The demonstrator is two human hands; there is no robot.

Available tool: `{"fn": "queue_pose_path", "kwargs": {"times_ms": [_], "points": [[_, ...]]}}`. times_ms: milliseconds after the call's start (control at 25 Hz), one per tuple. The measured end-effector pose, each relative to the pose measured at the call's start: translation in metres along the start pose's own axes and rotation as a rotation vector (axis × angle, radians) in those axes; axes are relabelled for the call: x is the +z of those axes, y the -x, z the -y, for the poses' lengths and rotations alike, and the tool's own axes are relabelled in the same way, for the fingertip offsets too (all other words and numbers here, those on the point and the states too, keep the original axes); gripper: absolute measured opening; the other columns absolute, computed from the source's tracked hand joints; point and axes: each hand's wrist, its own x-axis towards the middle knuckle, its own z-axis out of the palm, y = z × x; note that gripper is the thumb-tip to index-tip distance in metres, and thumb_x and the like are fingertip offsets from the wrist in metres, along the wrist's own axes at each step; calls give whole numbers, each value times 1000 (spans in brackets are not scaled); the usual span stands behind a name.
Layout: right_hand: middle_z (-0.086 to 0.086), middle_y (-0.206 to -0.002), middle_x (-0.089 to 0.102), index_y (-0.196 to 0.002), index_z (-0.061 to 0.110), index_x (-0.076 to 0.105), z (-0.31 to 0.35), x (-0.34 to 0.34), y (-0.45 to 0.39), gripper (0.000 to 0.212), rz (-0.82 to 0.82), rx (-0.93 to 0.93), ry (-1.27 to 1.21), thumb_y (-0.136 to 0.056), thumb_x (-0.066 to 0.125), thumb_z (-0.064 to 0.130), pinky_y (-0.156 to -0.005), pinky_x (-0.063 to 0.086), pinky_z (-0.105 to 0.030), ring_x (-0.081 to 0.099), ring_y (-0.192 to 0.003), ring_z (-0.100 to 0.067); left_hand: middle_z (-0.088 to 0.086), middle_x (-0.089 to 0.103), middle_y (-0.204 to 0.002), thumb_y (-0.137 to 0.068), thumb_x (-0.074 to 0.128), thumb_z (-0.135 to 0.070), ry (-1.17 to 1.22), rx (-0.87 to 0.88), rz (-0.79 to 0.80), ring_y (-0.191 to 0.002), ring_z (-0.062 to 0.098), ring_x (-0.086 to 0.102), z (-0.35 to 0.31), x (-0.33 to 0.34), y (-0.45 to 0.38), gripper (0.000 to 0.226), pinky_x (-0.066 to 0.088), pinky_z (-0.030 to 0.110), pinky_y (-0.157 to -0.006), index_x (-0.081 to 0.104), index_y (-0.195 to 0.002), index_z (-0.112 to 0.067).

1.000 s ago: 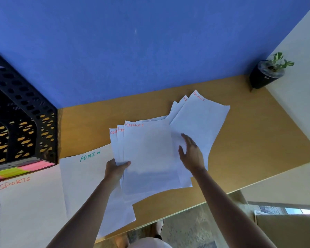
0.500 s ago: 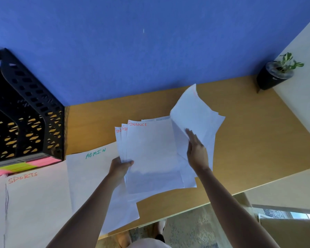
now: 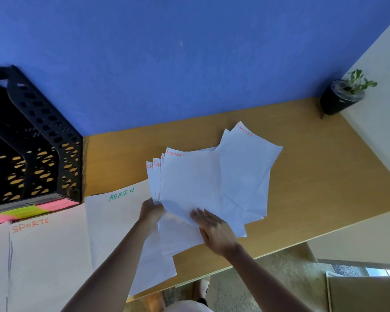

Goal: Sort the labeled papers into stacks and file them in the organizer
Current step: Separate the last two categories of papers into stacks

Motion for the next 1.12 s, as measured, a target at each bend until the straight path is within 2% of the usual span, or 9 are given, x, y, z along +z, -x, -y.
{"fn": "queue_pose_path", "kwargs": {"times_ms": [160, 240, 320, 440, 560, 720, 800, 920, 1120], "points": [[-8, -133, 65, -130, 6, 64, -2, -5, 4, 49, 32, -7, -7, -83, 63, -6, -106, 49, -40, 59, -126, -22, 13, 69, -105, -89, 65, -36, 92, -81, -43, -96, 33, 64, -1, 4, -9, 39, 53, 42, -89, 66, -109, -3], [-6, -134, 64, -131, 8, 64, -6, -9, 6, 48, 75, -29, -26, -84, 63, -4, -108, 47, -40, 58, -128, -22, 9, 65, -112, -95, 55, -52, 127, -135, -90, -108, 34, 61, -2, 4, -11, 48, 49, 47, -101, 59, -117, -10], [-5, -135, 64, -132, 10, 63, -9, -13, 10, 46, 132, -67, -36, -87, 62, 0, -111, 44, -39, 57, -129, -22, 9, 68, -112, -91, 66, -46, 121, -91, -63, -107, 33, 63, 0, 4, -12, 47, 49, 44, -100, 62, -117, -7], [-1, -137, 62, -133, 13, 63, -13, -20, 12, 40, 187, -64, -62, -94, 61, 25, -115, 39, -36, 53, -133, -19, 16, 72, -114, -82, 78, -12, 71, -30, -32, -104, 35, 67, 6, 5, -10, 38, 51, 49, -101, 68, -117, 0], [5, -139, 61, -134, 19, 63, -20, -33, 8, 52, 122, 110, -152, -95, 54, 53, -114, 39, -29, 50, -135, -11, 21, 71, -113, -81, 76, 0, 37, -14, -54, -104, 38, 66, 7, 5, -8, 37, 52, 50, -100, 67, -116, 5], [-1, -142, 58, -139, 19, 56, -49, -52, -14, 45, -153, 556, -133, -95, 61, 28, -104, 48, -33, 53, -133, -18, 22, 70, -111, -80, 77, 0, 42, -18, -60, -103, 41, 66, 6, 6, -10, 36, 52, 53, -99, 67, -115, 6], [-6, -155, 41, -150, 11, 39, -68, -58, -22, 63, -37, 689, -84, -92, 62, 19, -114, 37, -35, 37, -144, -23, 22, 70, -111, -80, 77, 0, 43, -11, -62, -104, 41, 66, 6, 6, -9, 37, 52, 53, -99, 67, -114, 6], [-11, -165, 17, -156, 4, 18, -88, -58, -23, 78, 160, 695, 39, -93, 58, 25, -124, 16, -36, 16, -152, -26, 21, 70, -111, -79, 78, 0, 47, 6, -64, -104, 41, 65, 6, 7, -9, 36, 52, 52, -98, 67, -114, 5], [-11, -161, 29, -155, 5, 21, -99, -56, -27, 56, 167, 680, 245, -101, 36, 8, -112, 35, -32, 32, -147, -25, 21, 70, -113, -79, 78, 1, 62, 5, -52, -104, 40, 65, 6, 7, -9, 38, 51, 52, -99, 67, -115, 5]]}}
